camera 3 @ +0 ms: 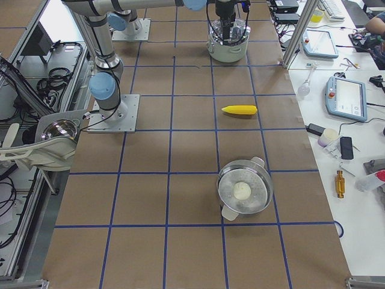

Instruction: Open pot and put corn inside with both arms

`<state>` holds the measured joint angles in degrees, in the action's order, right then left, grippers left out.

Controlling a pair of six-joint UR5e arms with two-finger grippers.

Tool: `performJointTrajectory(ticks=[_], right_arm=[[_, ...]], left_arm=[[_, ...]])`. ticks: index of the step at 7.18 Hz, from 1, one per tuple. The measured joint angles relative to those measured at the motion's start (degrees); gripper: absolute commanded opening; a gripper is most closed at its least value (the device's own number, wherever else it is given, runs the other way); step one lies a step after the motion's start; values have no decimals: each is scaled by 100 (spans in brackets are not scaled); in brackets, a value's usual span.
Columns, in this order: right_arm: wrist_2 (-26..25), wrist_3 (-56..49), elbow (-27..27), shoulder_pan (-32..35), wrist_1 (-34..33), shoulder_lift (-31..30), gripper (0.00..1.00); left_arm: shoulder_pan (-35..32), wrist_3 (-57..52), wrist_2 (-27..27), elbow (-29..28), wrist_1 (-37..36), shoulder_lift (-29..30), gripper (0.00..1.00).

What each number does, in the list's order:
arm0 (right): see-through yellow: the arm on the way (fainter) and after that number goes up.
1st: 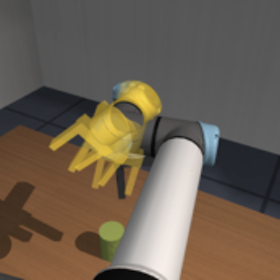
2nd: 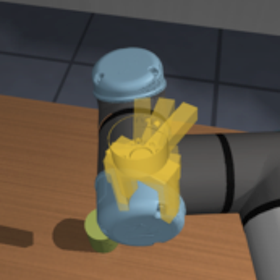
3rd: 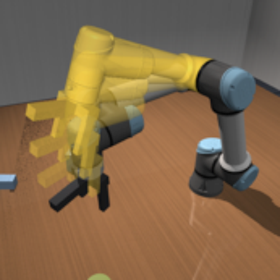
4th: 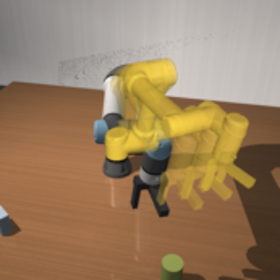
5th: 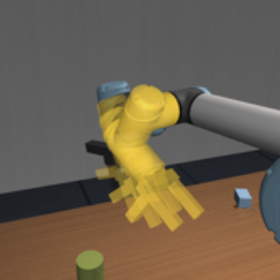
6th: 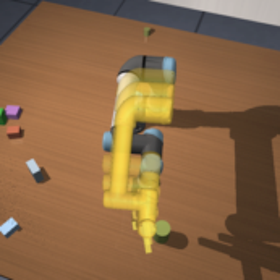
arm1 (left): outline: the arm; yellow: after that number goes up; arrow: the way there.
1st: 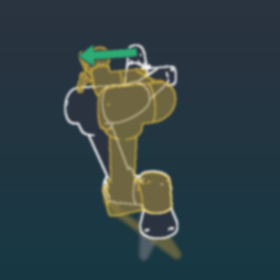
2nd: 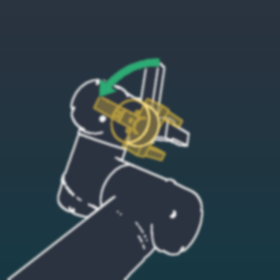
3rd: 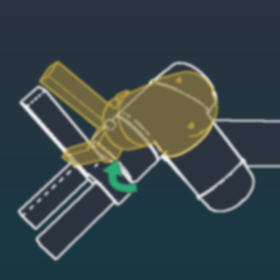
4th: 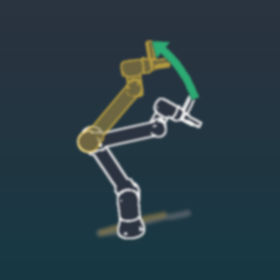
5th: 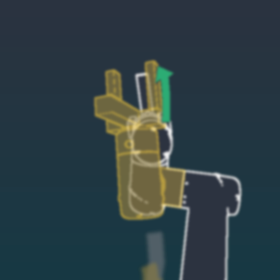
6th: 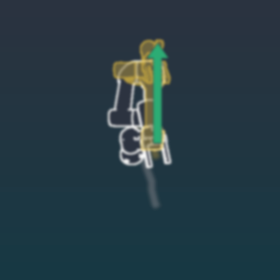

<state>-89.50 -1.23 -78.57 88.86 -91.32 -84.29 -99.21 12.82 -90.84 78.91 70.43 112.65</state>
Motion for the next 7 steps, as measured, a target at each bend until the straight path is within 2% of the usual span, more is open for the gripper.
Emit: performJointTrajectory(ticks=[1,3,7], right_arm=[[2,0,0,0,0,0,100],[-3,0,0,-1,0,0,100],[-6,0,0,0,3,0,100]], left_arm=[[164,-230,-15,-77,271,-151,16],[836,-1066,-29,-7,497,-396,16],[2606,-3301,96,654,443,-571,12]])
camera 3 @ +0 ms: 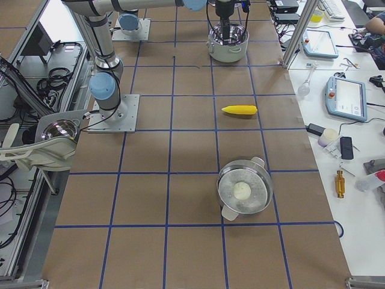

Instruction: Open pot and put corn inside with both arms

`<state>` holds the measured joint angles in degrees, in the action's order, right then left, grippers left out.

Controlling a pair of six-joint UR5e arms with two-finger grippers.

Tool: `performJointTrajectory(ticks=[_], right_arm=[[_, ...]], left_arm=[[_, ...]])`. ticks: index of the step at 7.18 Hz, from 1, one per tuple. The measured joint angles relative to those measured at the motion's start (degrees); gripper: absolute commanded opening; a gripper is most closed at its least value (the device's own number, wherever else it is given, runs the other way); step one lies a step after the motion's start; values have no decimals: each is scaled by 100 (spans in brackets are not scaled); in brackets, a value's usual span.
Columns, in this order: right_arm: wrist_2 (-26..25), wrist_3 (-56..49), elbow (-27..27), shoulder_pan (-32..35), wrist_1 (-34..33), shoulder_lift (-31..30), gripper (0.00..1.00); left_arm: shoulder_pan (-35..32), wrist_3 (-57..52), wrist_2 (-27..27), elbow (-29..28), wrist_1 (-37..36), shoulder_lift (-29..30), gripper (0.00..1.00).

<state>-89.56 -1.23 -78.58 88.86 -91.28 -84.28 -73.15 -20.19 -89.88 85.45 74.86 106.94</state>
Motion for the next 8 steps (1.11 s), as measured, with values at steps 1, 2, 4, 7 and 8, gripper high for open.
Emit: performJointTrajectory(ticks=[1,2,4,7,8], right_arm=[[0,0,0,3,0,0,100],[0,0,0,2,3,0,100],[0,0,0,4,5,0,100],[2,0,0,8,-1,9,100],[2,0,0,8,3,6,100]], left_arm=[[345,-507,109,317,-222,35,12],[544,-871,173,683,-780,122,12],[650,-1111,220,1402,-1997,314,12],[593,-918,232,1663,-2442,515,13],[509,-679,228,1672,-2459,529,13]])
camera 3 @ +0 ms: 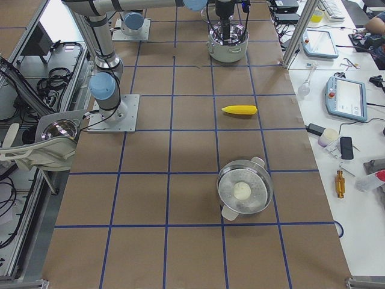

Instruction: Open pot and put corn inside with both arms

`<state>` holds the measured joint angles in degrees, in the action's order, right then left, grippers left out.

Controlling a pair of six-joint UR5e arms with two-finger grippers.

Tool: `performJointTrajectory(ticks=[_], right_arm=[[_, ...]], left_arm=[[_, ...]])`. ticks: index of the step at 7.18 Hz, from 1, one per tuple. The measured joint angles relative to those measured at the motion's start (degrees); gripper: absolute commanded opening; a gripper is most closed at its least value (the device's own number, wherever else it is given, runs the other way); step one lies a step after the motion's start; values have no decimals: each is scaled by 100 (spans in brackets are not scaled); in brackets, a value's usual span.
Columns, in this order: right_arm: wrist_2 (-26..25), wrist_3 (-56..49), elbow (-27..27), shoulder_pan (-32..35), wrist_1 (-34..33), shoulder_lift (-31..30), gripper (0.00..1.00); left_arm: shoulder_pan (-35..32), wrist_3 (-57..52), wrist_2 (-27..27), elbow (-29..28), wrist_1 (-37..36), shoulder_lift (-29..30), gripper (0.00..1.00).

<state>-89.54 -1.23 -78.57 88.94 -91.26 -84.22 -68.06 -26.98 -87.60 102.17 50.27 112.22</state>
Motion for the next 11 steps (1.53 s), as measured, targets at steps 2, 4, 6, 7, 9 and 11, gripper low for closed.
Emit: performJointTrajectory(ticks=[2,4,6,7,9,11], right_arm=[[0,0,0,0,5,-7,100],[-2,0,0,0,5,-8,100],[-3,0,0,0,5,-8,100],[-5,2,0,0,9,-12,100],[-12,8,0,0,6,-14,100],[-17,-22,0,-17,-33,28,100]], left_arm=[[-72,116,-7,21,-2,7,13],[-67,-115,-25,124,7,-15,13],[-51,-320,-45,317,-16,-72,13],[-42,-371,-67,339,-72,-84,13],[0,-401,-94,365,-257,-89,13],[223,-408,-47,440,-304,-73,14]])
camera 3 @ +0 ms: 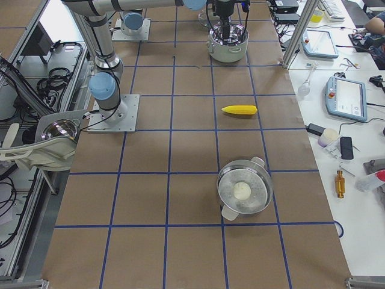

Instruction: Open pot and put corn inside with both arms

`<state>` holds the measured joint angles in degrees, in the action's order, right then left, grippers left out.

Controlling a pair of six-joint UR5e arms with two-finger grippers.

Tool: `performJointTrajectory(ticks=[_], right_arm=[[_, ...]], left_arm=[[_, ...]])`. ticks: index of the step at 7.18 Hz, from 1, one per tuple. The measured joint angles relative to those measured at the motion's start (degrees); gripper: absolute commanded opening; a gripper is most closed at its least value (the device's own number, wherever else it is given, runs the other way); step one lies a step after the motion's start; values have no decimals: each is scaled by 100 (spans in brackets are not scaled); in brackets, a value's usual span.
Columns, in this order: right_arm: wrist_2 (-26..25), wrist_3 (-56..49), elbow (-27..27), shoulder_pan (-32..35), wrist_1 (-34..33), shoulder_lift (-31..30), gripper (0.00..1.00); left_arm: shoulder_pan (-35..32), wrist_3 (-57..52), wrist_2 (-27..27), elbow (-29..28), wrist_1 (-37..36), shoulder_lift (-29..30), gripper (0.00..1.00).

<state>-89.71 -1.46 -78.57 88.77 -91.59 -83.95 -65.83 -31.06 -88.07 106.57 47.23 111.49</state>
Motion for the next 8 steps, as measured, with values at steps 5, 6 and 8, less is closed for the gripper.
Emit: performJointTrajectory(ticks=[5,6,8], right_arm=[[37,-648,-469,-944,-534,626,100],[38,-706,-780,-1097,-1181,848,100],[37,-741,-1150,-1185,-2608,1595,100]], left_arm=[[34,146,-14,35,14,-29,77],[30,201,-14,23,29,-69,83],[-21,242,-15,0,101,-202,92]])
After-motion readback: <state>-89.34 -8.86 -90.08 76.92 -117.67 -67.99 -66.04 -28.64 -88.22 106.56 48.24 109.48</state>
